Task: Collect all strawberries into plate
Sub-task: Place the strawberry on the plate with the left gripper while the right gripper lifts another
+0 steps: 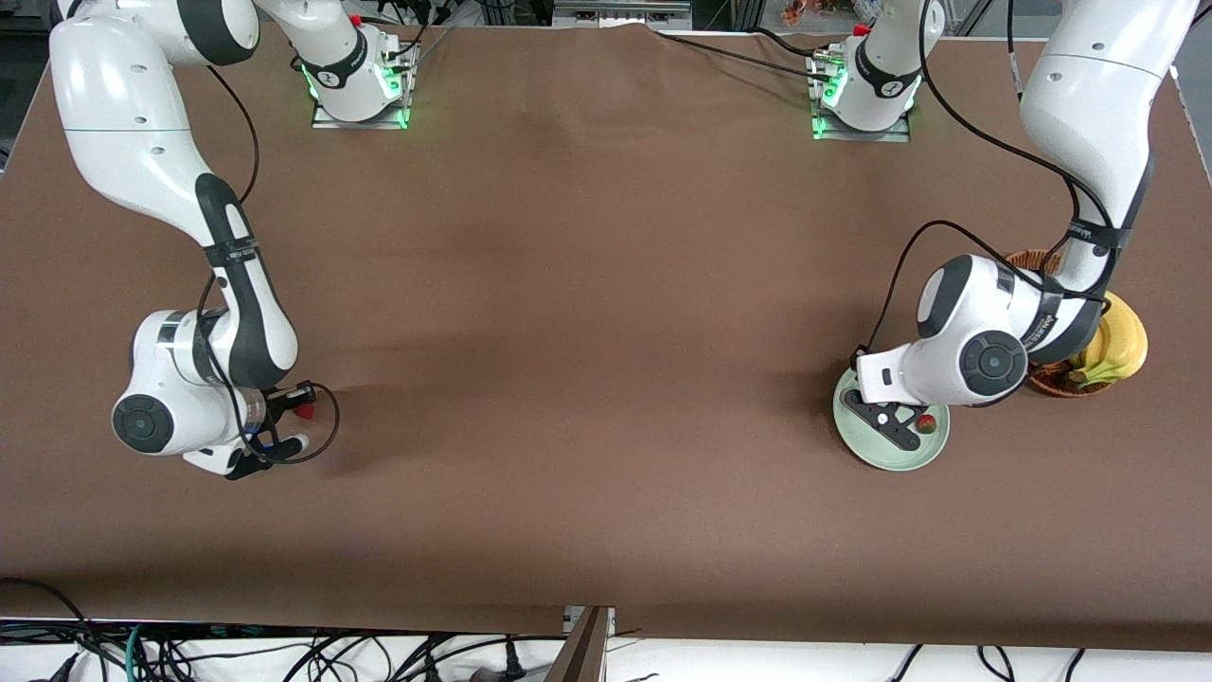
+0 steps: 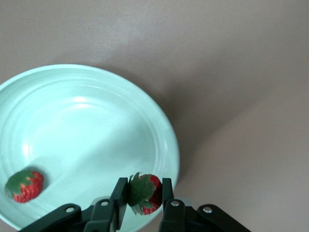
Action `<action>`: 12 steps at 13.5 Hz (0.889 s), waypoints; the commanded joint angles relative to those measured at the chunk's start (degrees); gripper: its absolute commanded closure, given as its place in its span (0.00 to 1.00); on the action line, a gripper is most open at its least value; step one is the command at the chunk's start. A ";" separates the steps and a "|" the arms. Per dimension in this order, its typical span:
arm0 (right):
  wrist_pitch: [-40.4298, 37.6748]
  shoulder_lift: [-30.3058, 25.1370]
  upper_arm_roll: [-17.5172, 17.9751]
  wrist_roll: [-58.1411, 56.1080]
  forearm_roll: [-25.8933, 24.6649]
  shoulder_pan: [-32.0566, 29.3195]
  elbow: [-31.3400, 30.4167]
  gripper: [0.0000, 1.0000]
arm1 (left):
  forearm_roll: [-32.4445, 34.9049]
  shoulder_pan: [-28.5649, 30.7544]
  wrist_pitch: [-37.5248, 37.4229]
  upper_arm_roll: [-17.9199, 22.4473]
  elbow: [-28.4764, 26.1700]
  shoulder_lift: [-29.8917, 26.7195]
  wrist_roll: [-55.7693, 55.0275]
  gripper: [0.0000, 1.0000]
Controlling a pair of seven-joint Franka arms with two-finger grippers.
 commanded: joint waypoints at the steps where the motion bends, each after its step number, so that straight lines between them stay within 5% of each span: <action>1: -0.26 -1.49 4.56 6.03 2.82 0.96 -0.40 1.00 | 1.54 2.59 1.57 -0.69 -0.88 0.56 2.61 0.88; 4: 2.98 -1.49 9.13 18.93 5.02 4.72 -0.31 1.00 | 1.54 3.47 1.66 -0.69 -0.88 0.73 3.57 0.77; 5: 5.08 -1.49 10.27 25.60 5.03 7.52 -0.22 1.00 | 1.54 3.56 1.57 -0.69 -0.88 0.74 3.57 0.45; 6: 7.19 -1.32 10.63 33.58 4.94 10.77 0.22 1.00 | 1.45 3.56 1.40 -0.69 -0.88 0.65 3.31 0.00; 12: 29.25 3.08 12.04 63.95 6.61 27.30 3.21 1.00 | 0.66 3.91 -1.49 -1.21 -0.01 -2.42 2.43 0.00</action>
